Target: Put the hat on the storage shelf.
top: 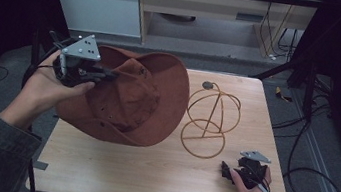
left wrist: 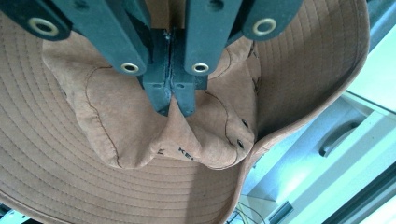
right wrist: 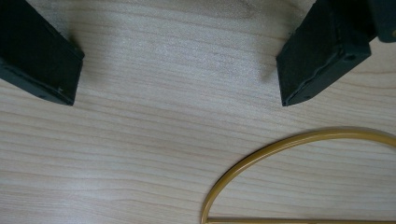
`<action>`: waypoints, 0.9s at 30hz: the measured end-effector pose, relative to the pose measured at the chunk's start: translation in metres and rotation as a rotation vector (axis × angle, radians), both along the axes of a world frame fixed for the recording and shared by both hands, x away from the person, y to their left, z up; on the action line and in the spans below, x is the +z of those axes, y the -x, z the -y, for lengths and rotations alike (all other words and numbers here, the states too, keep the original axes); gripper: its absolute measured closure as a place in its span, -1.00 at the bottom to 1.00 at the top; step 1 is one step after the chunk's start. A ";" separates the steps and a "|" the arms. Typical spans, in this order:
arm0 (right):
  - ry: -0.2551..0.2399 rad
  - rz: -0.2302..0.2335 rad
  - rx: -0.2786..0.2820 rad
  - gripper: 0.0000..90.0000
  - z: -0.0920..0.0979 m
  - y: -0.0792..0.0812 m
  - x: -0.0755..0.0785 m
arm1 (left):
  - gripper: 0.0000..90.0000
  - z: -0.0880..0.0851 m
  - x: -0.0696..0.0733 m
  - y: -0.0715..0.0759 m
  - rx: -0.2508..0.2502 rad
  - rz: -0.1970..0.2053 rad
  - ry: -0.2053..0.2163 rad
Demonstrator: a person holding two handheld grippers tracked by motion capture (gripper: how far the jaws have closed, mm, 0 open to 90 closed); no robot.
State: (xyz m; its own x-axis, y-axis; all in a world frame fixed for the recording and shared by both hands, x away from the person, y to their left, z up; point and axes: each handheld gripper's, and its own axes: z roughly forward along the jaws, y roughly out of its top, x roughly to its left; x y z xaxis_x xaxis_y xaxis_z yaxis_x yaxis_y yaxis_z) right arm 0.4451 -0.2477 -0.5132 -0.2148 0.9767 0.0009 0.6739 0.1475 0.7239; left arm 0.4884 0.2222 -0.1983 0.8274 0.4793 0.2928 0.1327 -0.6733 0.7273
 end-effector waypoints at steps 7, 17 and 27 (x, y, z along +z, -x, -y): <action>0.000 0.000 0.000 -0.99 0.000 0.000 0.000 | 0.98 0.017 0.016 0.001 -0.031 0.020 -0.001; 0.000 0.000 0.001 -0.99 0.000 0.000 0.000 | 0.98 0.050 0.032 0.000 -0.072 0.046 -0.023; 0.000 0.001 0.002 -0.99 0.000 0.000 0.000 | 0.98 0.082 0.037 -0.003 -0.120 0.051 -0.047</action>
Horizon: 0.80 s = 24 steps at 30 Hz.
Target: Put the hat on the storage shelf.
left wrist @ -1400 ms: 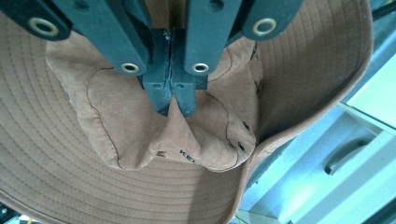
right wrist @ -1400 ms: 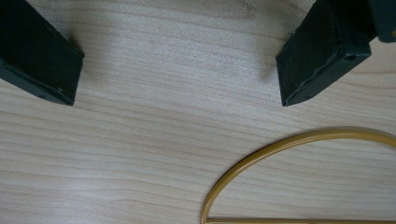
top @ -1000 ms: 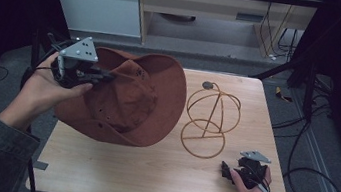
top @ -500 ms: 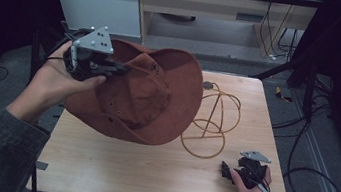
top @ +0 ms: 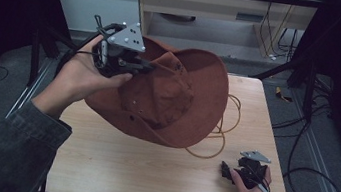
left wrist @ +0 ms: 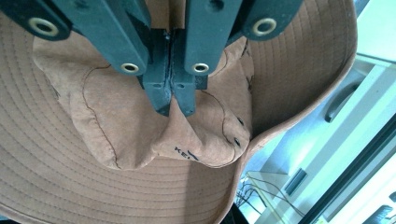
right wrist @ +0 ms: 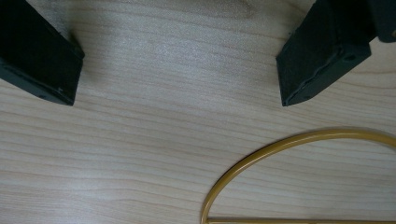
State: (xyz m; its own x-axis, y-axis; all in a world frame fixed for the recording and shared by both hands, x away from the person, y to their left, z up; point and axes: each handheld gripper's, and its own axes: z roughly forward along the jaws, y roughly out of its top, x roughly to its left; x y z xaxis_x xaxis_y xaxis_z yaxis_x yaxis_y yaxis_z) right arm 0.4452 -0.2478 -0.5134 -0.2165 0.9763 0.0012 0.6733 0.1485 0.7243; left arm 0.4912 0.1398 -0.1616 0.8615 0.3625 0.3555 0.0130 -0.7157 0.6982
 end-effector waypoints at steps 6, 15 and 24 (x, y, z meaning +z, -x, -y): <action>-0.001 0.000 0.000 -0.99 0.000 0.000 0.000 | 0.98 0.013 -0.003 -0.004 -0.010 -0.004 -0.011; -0.001 -0.001 0.000 -0.99 0.000 0.000 0.000 | 0.98 0.029 -0.006 -0.010 -0.018 -0.008 -0.033; -0.001 0.000 0.001 -0.99 0.000 0.000 0.000 | 0.98 0.039 -0.006 -0.015 -0.021 -0.006 -0.037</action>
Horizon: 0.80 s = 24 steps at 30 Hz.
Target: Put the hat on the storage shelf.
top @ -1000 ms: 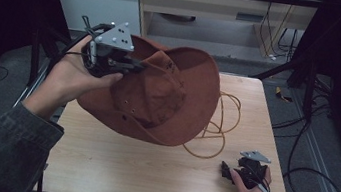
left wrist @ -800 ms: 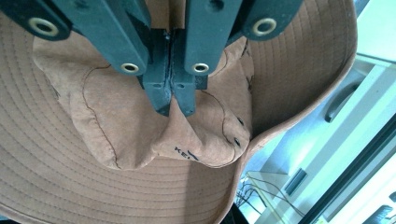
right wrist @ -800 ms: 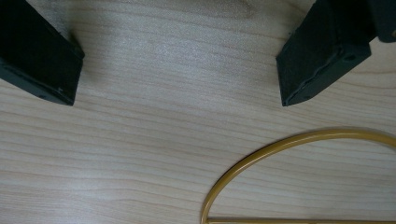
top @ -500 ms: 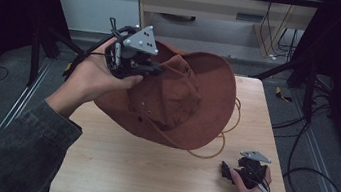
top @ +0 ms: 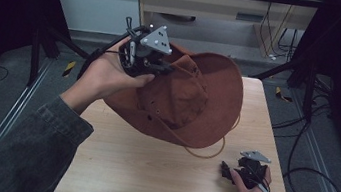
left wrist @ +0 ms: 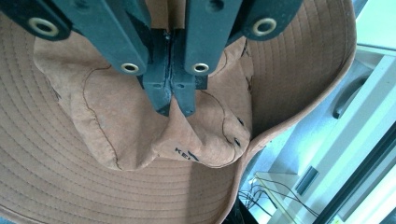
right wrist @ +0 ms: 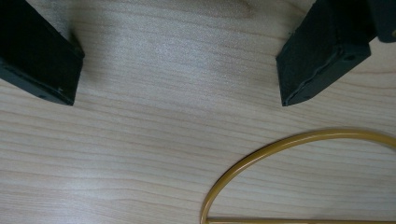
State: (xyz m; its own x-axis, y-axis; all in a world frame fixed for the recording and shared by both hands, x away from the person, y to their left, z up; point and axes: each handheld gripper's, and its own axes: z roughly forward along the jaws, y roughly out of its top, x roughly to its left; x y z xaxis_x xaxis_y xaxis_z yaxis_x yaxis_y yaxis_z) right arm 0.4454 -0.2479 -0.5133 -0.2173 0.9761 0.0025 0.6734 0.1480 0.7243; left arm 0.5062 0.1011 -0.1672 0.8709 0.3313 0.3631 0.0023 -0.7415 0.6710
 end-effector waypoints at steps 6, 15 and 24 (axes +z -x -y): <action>0.000 0.000 0.000 -0.99 0.000 0.000 0.000 | 0.98 0.012 0.001 -0.005 -0.008 0.000 -0.010; -0.001 0.000 0.001 -0.99 0.000 0.000 0.000 | 0.98 0.025 0.003 -0.011 -0.018 0.001 -0.009; 0.002 0.002 0.006 -0.99 0.001 0.000 0.000 | 0.98 0.049 0.001 -0.016 -0.045 0.001 -0.007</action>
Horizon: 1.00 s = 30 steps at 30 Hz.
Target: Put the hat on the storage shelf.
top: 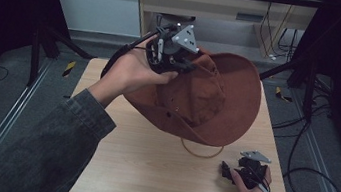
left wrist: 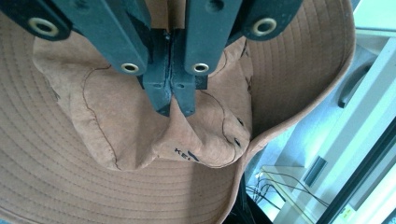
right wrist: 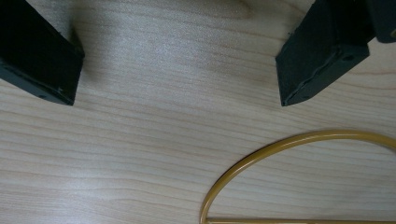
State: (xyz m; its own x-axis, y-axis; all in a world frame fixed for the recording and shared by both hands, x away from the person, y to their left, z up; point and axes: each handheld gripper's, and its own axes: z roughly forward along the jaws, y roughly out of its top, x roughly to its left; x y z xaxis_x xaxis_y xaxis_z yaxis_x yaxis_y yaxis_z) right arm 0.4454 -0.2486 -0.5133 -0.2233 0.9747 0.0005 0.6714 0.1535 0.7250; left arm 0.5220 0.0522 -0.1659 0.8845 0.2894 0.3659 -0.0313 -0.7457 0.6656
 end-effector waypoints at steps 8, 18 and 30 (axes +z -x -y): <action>-0.004 -0.003 -0.004 -0.99 0.000 0.000 0.000 | 0.98 0.018 0.000 -0.003 -0.017 0.008 -0.007; -0.007 -0.004 -0.005 -0.99 0.000 0.000 0.000 | 0.98 0.029 0.002 -0.005 -0.026 0.010 -0.010; -0.007 -0.002 -0.003 -0.99 0.000 0.000 0.000 | 0.98 0.036 0.009 -0.005 -0.027 0.021 -0.009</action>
